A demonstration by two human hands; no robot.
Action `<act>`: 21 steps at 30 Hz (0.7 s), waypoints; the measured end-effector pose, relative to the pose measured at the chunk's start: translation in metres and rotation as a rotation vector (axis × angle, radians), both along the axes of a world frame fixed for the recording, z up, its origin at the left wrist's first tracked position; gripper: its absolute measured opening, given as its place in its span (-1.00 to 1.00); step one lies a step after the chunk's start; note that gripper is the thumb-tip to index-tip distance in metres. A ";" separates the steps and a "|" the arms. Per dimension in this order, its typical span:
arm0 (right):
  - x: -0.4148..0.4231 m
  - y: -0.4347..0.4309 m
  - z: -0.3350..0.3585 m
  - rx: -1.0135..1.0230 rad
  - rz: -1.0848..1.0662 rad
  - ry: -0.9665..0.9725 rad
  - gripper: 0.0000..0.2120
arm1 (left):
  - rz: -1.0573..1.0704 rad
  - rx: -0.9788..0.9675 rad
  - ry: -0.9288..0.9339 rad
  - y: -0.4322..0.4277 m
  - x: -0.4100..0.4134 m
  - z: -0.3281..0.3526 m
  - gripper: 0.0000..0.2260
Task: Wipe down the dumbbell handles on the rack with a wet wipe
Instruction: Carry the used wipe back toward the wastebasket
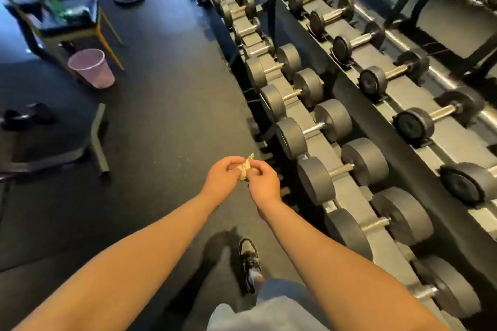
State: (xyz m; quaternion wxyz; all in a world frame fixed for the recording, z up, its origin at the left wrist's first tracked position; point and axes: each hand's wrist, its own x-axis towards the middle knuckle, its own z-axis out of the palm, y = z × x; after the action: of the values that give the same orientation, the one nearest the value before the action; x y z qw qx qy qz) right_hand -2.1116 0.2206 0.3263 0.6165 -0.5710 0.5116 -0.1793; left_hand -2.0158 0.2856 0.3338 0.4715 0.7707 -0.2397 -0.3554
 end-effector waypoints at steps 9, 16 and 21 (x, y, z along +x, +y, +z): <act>0.238 -0.096 0.018 -0.011 0.112 -0.014 -0.72 | 0.207 0.012 -0.043 -0.087 0.213 0.018 -0.74; 0.432 -0.152 0.006 -0.044 0.149 -0.007 -0.73 | 0.267 -0.003 -0.079 -0.139 0.403 0.004 -0.81; 0.597 -0.180 -0.001 -0.069 0.181 -0.006 -0.74 | 0.300 0.027 -0.103 -0.168 0.563 0.005 -0.81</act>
State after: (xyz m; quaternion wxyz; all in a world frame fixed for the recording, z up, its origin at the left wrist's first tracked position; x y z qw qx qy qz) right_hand -1.5142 0.0407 0.3252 0.6117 -0.6353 0.4494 -0.1421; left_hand -1.4527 0.1172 0.3384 0.4960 0.8213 -0.1412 -0.2440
